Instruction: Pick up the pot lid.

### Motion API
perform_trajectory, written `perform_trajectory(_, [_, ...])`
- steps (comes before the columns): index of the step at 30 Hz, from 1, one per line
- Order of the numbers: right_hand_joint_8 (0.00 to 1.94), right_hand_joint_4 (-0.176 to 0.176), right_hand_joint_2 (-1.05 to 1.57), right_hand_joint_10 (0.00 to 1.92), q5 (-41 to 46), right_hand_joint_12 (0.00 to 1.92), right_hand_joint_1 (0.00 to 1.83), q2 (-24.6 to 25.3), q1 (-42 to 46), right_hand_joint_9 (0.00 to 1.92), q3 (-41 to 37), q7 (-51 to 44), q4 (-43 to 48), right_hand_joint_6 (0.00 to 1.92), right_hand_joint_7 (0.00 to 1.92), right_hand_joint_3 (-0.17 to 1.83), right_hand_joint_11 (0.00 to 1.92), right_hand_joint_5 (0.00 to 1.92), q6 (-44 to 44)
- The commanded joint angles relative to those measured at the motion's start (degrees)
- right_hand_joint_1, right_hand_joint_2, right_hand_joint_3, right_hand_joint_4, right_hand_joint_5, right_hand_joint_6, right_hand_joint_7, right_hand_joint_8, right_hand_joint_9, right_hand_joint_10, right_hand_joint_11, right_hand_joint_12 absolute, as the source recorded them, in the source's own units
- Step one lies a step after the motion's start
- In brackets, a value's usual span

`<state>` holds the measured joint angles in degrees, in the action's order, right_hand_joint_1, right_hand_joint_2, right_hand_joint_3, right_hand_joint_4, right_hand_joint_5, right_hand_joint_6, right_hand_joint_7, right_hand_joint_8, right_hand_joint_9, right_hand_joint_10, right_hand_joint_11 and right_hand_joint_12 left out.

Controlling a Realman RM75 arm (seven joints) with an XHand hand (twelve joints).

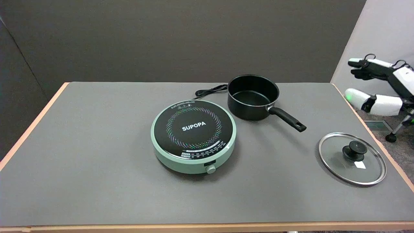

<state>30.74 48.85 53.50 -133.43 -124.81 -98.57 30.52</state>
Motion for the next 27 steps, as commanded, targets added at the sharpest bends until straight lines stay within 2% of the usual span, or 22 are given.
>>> perform_trajectory(1, [0.19, 0.061, 0.51, 0.31, -10.8, 0.78, 0.51, 4.5, 8.0, 0.52, -2.6, 3.8, -8.8, 0.19, 0.52, 0.81, 0.35, 0.41, -7.0])
perform_trajectory(11, [0.18, 0.043, 0.48, 0.29, -16.2, 0.69, 0.56, -2.8, 9.8, 0.45, -3.8, 3.4, -8.5, 0.18, 0.45, 0.84, 0.29, 0.38, -21.5])
perform_trajectory(19, [0.18, 0.049, 0.46, 0.27, -20.4, 0.63, 0.57, -2.6, 10.2, 0.41, -7.3, 3.8, -8.5, 0.17, 0.40, 0.85, 0.27, 0.34, -25.6])
perform_trajectory(27, [0.18, 0.050, 0.45, 0.27, -22.5, 0.62, 0.63, -0.1, 11.9, 0.43, -8.5, 3.8, -8.6, 0.17, 0.41, 0.89, 0.27, 0.34, -28.3])
